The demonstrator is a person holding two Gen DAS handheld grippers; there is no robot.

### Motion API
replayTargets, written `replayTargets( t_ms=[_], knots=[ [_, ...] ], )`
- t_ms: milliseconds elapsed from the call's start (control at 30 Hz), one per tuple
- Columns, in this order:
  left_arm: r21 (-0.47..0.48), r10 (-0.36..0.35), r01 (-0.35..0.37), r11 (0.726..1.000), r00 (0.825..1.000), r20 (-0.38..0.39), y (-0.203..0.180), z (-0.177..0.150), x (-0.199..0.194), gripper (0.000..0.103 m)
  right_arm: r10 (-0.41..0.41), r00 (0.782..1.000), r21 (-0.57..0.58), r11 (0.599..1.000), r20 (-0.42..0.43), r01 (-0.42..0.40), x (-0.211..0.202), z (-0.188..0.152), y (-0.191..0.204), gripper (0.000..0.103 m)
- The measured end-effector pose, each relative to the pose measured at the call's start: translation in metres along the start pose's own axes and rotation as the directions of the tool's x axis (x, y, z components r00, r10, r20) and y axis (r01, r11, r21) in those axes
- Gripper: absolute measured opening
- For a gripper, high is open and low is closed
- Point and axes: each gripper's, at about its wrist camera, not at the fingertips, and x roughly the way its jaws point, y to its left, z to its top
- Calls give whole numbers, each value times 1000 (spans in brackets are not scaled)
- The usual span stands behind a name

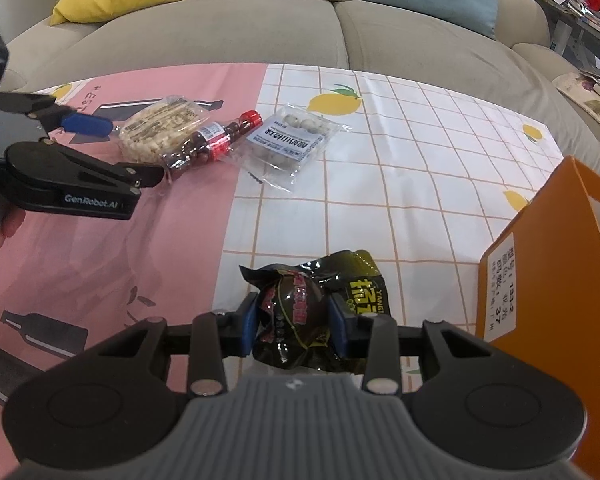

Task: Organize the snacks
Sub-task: 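Grasp the clear peanut bag with the left gripper while the right holds the dark packet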

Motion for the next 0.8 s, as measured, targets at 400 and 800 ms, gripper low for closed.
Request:
replayTargets(
  t_ms=[400,800],
  knots=[
    [-204,-47,33,978,997,-66,28,8,30,100,7,1000,5,1000,0,-7,-1,-1,-2,36],
    [-326,-48,8,945,992,-117,19,5,17,90,11,1000,1,1000,6,-11,-1,-2,-3,36]
  ],
)
